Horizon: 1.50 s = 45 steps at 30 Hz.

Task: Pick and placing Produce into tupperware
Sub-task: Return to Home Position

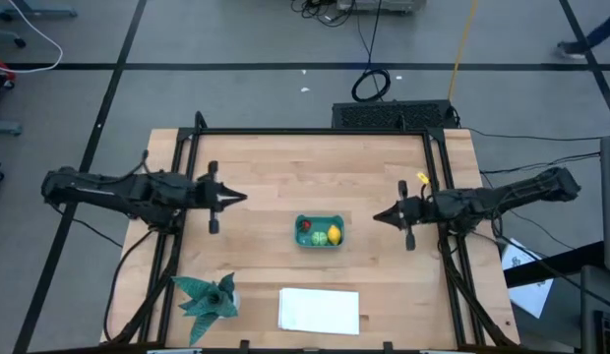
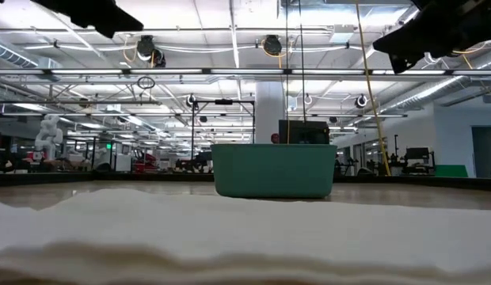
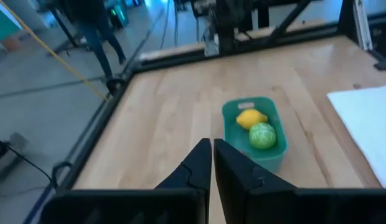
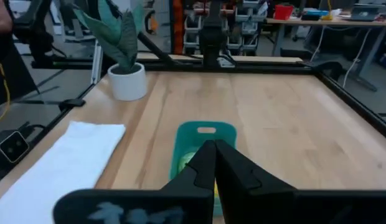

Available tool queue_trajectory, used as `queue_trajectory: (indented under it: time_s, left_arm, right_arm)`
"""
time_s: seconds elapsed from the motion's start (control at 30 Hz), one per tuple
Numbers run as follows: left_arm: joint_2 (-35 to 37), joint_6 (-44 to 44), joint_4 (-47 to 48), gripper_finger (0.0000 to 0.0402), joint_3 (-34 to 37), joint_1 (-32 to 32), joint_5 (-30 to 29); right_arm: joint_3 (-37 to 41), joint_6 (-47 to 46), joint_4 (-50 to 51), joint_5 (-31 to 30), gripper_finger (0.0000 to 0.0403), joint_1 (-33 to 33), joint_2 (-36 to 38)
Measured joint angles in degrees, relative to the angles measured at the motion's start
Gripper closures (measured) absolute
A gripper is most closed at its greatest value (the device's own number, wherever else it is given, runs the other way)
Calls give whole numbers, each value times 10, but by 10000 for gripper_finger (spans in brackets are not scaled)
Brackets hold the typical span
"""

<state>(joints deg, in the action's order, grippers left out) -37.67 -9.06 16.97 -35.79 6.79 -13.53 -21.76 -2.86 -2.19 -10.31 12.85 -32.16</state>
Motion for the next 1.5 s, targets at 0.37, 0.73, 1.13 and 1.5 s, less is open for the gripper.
queue_trajectory:
  time_s: [0.37,0.73,1.13,1.5]
  left_arm:
    - [90,-13,26,376,0,-29,-20]
    - [179,3,41,376,25,-99,-11]
    - [291,32,42,376,30,-103,-2]
    - [291,6,-54,376,138,-102,22]
  right_arm:
    - [0,3,31,59,403,-82,90]
    - [0,-4,48,77,403,-93,145]
    - [16,-10,66,53,403,-93,223]
    - [82,-25,27,34,403,-107,273]
